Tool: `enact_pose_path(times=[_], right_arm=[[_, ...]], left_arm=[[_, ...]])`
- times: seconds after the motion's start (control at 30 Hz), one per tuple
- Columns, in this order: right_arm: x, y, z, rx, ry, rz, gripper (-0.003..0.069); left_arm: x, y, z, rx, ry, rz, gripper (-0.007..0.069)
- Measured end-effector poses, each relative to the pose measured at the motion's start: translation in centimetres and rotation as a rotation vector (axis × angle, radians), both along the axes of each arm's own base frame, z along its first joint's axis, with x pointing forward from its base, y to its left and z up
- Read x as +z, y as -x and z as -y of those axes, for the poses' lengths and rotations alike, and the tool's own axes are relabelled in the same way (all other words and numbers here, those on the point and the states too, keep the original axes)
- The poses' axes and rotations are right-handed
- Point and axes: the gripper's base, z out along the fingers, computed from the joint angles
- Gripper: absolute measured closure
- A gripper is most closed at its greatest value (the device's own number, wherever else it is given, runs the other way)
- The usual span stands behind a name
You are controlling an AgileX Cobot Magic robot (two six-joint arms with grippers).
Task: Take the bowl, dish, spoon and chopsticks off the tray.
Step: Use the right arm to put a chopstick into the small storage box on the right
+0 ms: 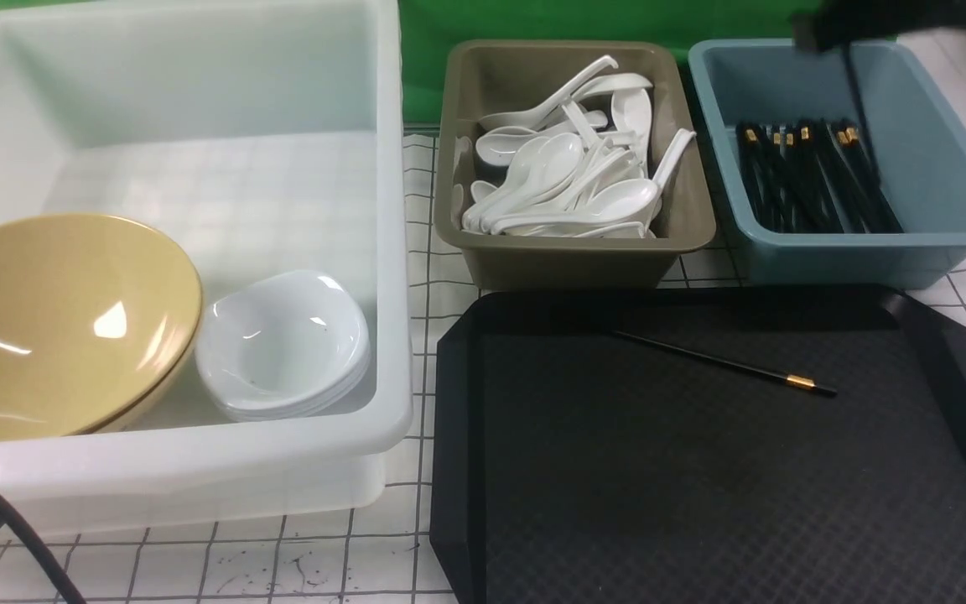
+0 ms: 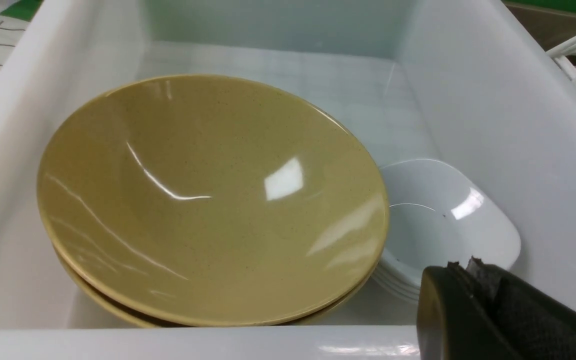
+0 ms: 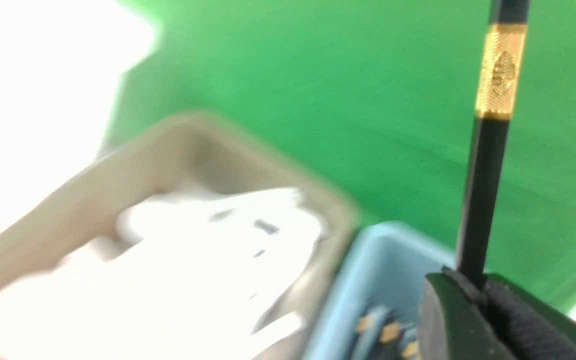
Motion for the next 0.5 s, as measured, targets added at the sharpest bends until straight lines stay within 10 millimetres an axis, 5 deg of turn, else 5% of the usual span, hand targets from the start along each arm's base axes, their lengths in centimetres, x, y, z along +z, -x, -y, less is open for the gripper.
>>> enact_pose_path(times=[0.13, 0.27, 0.3, 0.33, 0.5], right_arm=[[-3.4, -6.0, 1.8, -0.093, -0.039, -0.109, 0.0580], [-10.3, -11.6, 2.7, -0.145, -0.021, -0.362, 0.0580], [-10.4, -11.8, 2.7, -0.148, -0.022, -0.380, 0.0580], [-13.5, -13.3, 2.8, -0.176, -0.026, -0.526, 0.0568], [-15.7, -15.0, 2.7, -0.226, -0.047, -0.688, 0.0490]], left_arm=[[-0.1, 0.0, 0.0, 0.000, -0.003, -0.001, 0.0638], [-1.2, -0.1, 0.0, -0.001, -0.016, -0.027, 0.0638], [-1.3, -0.1, 0.0, -0.002, -0.018, -0.027, 0.0638], [-1.6, -0.2, 0.1, -0.008, -0.021, -0.022, 0.0638], [-1.9, -0.4, 0.2, -0.026, -0.020, 0.009, 0.0638]])
